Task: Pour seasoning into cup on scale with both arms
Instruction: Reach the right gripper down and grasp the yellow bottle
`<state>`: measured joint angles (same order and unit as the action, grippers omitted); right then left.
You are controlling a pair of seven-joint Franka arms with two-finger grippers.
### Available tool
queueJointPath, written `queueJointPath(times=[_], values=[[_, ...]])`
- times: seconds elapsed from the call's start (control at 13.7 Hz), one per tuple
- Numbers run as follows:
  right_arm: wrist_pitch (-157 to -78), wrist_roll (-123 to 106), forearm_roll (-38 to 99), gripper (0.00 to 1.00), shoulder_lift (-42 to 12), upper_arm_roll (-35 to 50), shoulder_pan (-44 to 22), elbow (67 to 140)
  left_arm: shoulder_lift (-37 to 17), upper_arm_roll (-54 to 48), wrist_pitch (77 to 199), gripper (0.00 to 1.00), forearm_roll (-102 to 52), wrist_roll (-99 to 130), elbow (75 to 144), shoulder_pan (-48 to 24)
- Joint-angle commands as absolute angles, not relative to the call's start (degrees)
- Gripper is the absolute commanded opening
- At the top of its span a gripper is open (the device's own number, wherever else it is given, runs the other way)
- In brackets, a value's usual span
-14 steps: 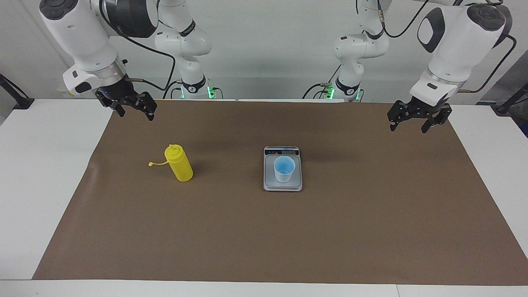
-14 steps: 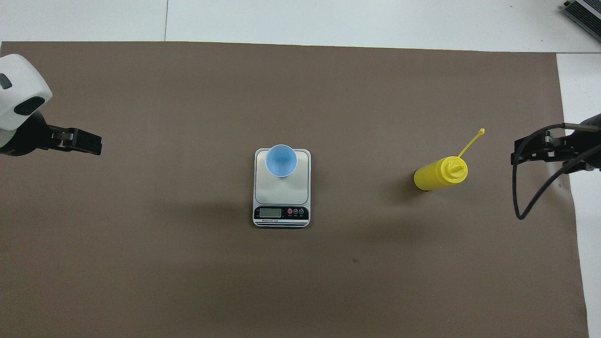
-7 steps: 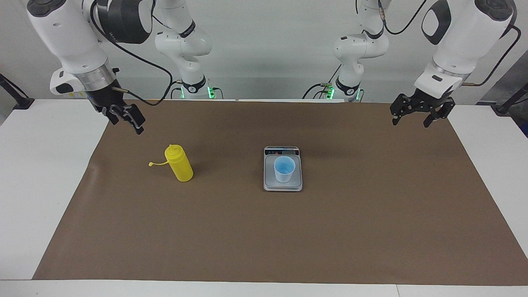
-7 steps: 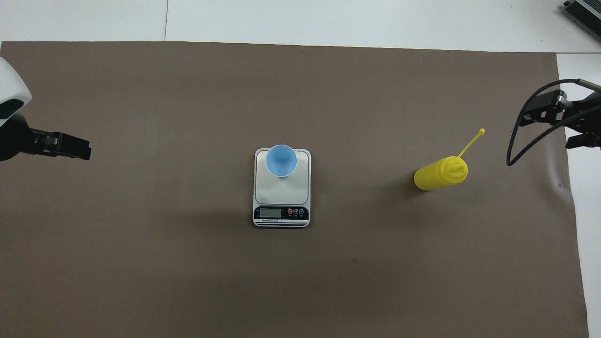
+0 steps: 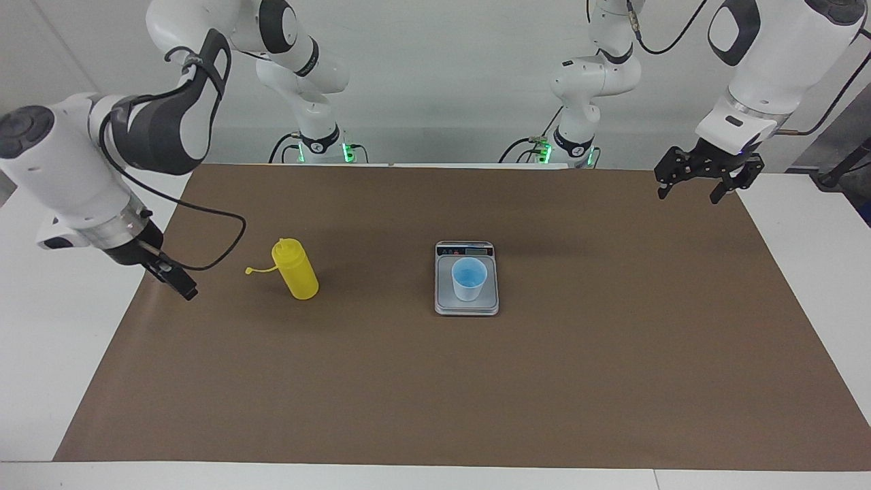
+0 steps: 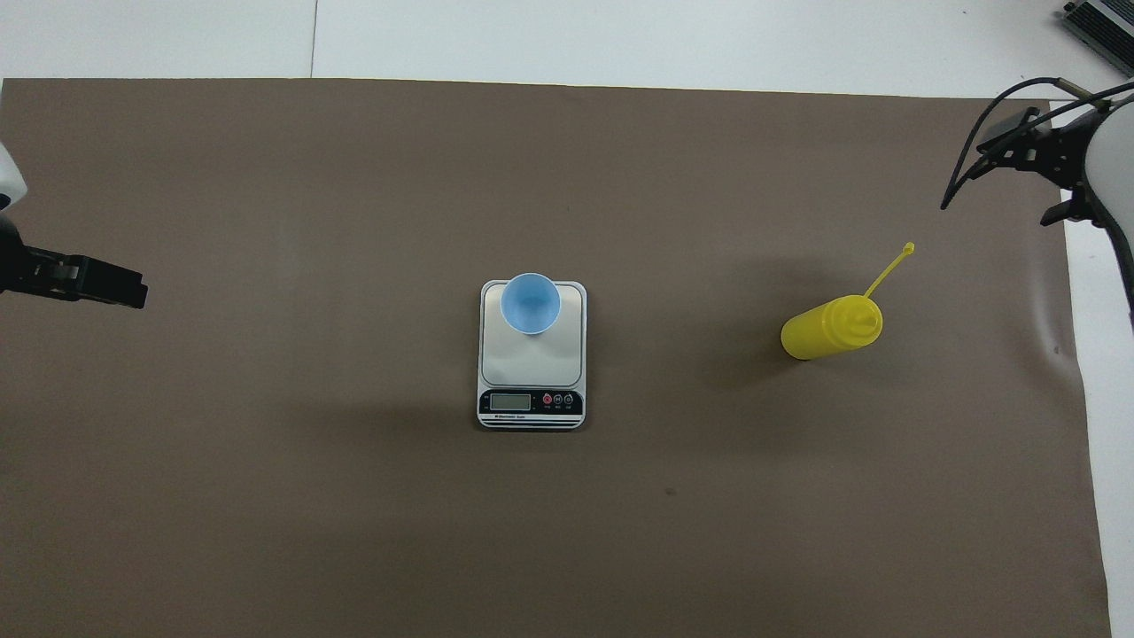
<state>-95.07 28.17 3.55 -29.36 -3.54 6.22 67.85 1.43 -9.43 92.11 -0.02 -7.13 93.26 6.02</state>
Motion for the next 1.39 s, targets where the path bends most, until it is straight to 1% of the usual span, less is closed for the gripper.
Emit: queueJointPath(times=[0.0, 0.15, 0.22, 0.37, 0.58, 0.66, 0.88, 1.1, 1.17, 1.31], values=[[-91.85, 34.0, 9.38, 1.0, -33.3, -3.25, 7.55, 64.6, 2.37, -10.02, 91.14, 1.0, 0.26, -7.83, 93.78, 7.03], [-89.57, 36.98, 14.56, 1.0, -35.5, -3.25, 8.0, 65.47, 2.37, -10.02, 91.58, 1.0, 0.18, -7.38, 93.87, 7.12], [-87.73, 40.05, 17.81, 1.0, -35.42, -3.25, 8.69, 68.0, 2.37, -10.02, 91.84, 1.0, 0.0, -6.77, 93.87, 7.03], [-87.1, 44.72, 20.65, 1.0, -34.11, -3.16, 8.44, 73.36, 2.37, -10.02, 91.85, 1.0, 0.0, -6.15, 93.95, 7.03], [-87.63, 44.74, 24.95, 1.0, -30.68, -3.08, 10.19, 83.55, 2.46, -10.02, 91.93, 1.0, 0.0, -6.06, 94.13, 7.03], [-88.32, 44.65, 25.74, 1.0, -29.8, -3.08, 9.67, 86.19, 2.46, -10.02, 91.93, 1.0, 0.0, -6.06, 94.22, 6.94], [-89.56, 44.82, 30.13, 1.0, -28.49, -3.16, 10.19, 90.16, 2.81, -10.02, 92.2, 1.0, 0.0, -5.98, 94.66, 6.94], [-94.99, 45.18, 38.91, 1.0, -25.15, -3.25, 10.99, 99.02, 2.81, -10.02, 92.2, 1.0, 0.0, -5.98, 94.75, 6.94], [-96.23, 45.09, 40.07, 1.0, -24.44, -3.25, 10.99, 100.97, 2.81, -10.02, 92.2, 1.0, 0.0, -5.98, 94.75, 6.94], [-96.68, 45.26, 40.25, 1.0, -24.17, -3.16, 10.72, 102.04, 2.81, -10.02, 92.2, 1.0, 0.0, -5.98, 94.75, 6.94]])
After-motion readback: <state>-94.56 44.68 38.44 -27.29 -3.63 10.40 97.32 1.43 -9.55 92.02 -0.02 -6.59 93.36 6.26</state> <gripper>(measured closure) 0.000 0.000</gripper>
